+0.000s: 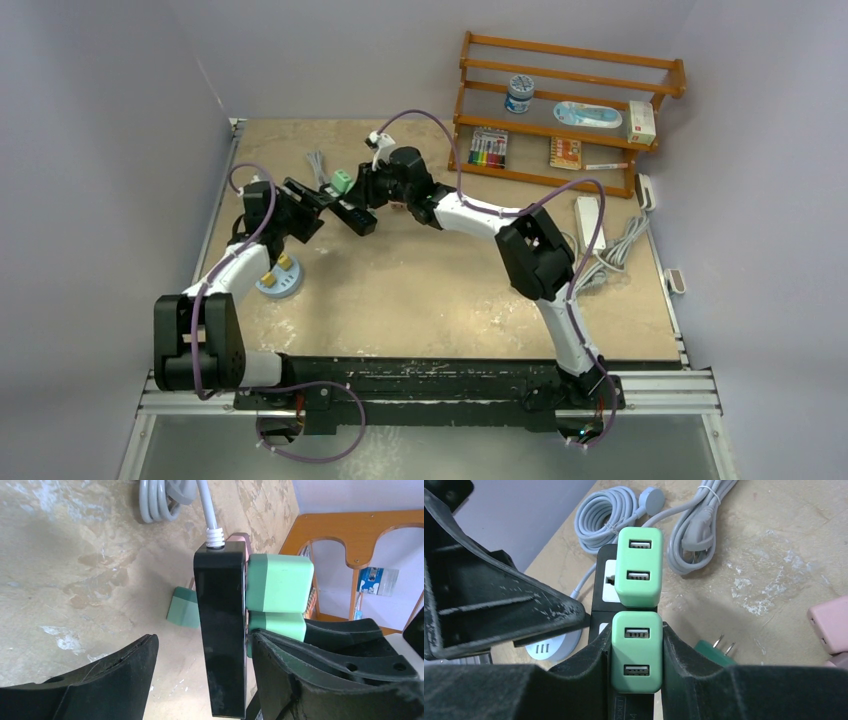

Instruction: Pull the plug off the socket

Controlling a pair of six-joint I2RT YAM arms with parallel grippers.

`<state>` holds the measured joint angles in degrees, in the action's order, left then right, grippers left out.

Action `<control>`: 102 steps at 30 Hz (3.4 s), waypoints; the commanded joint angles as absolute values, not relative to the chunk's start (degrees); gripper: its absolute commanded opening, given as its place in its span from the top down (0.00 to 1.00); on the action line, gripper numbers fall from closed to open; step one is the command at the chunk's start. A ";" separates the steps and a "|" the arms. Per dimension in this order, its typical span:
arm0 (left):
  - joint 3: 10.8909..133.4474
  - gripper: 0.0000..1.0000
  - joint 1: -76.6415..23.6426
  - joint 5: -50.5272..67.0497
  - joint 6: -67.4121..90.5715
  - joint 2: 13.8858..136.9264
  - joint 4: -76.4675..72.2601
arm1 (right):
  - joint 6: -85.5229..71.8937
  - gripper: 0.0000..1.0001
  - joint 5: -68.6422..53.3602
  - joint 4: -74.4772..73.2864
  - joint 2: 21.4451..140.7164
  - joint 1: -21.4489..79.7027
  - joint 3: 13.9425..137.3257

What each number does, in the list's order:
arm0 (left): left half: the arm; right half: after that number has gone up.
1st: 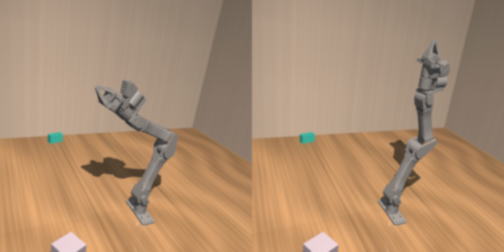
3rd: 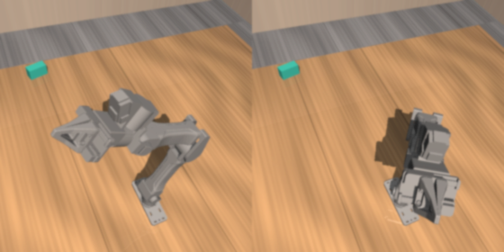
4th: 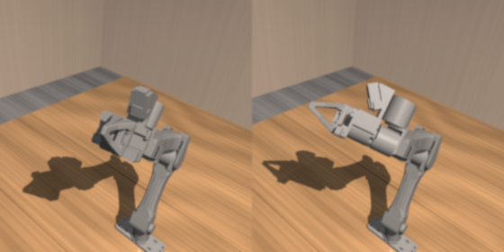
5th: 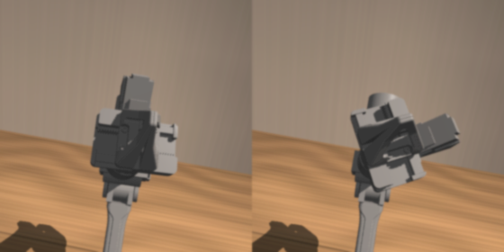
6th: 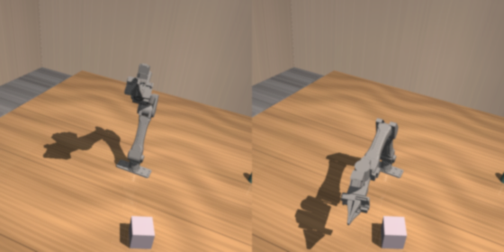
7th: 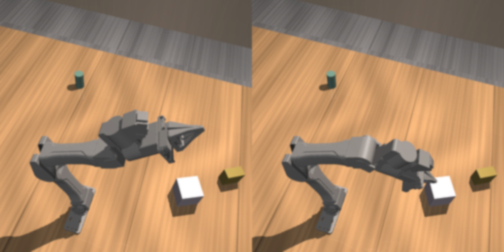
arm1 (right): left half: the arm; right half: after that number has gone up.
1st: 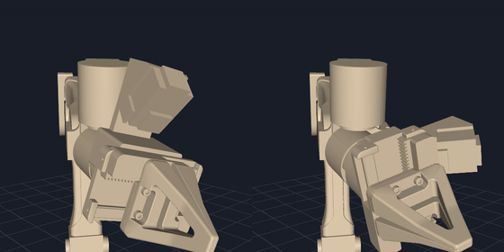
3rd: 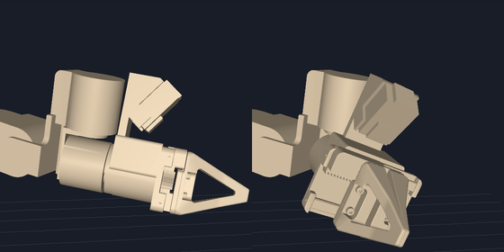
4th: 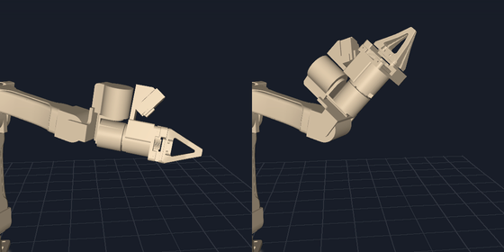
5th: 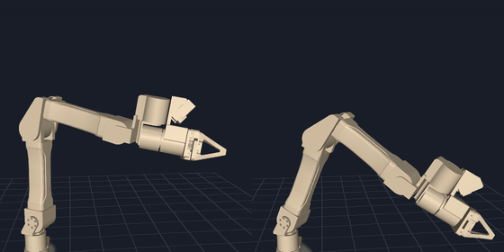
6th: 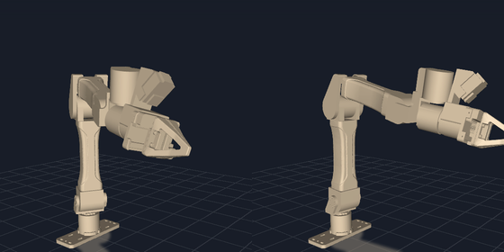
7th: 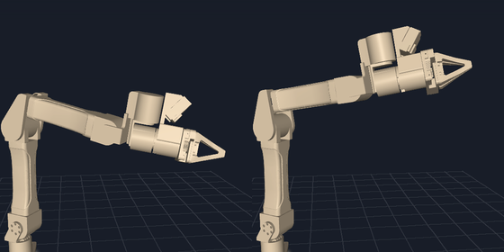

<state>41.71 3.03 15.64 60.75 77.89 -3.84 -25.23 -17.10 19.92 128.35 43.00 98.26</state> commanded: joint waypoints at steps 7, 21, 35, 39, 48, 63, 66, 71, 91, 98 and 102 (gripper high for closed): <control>41.85 0.30 0.64 13.74 63.15 79.42 -11.39 | -27.25 1.00 -21.65 27.95 120.59 44.21 97.68; 39.55 1.00 0.40 11.18 62.25 81.10 -14.54 | -28.65 1.00 -26.37 30.28 117.55 46.67 95.10; 43.50 1.00 2.40 5.28 56.46 78.39 -5.23 | -13.16 1.00 -2.86 20.94 112.77 49.81 94.37; 43.98 1.00 2.97 5.06 55.84 78.51 -4.85 | -13.78 1.00 -18.36 25.93 109.65 47.85 89.70; 44.30 1.00 4.00 4.87 54.20 78.16 -3.86 | -20.13 1.00 -40.45 39.31 106.14 43.53 82.95; 43.95 1.00 5.01 5.13 50.67 75.20 -4.16 | -25.40 1.00 -34.42 36.55 106.96 39.16 79.58; 43.94 1.00 5.01 5.27 50.44 74.69 -4.34 | -24.89 1.00 -32.42 32.87 108.58 39.03 80.92; 43.60 1.00 5.09 5.60 50.25 73.96 -4.69 | -25.05 1.00 -31.10 31.27 109.84 39.05 80.98; 49.88 1.00 9.78 10.70 42.39 74.28 -3.24 | -25.74 1.00 -30.14 24.80 112.48 36.03 78.84; 48.77 1.00 9.84 12.04 43.22 74.74 -5.04 | -26.15 1.00 -31.03 22.46 115.40 35.28 80.70; 48.75 1.00 9.84 11.51 43.56 74.91 -5.64 | -27.90 1.00 -33.58 23.18 117.47 34.14 82.54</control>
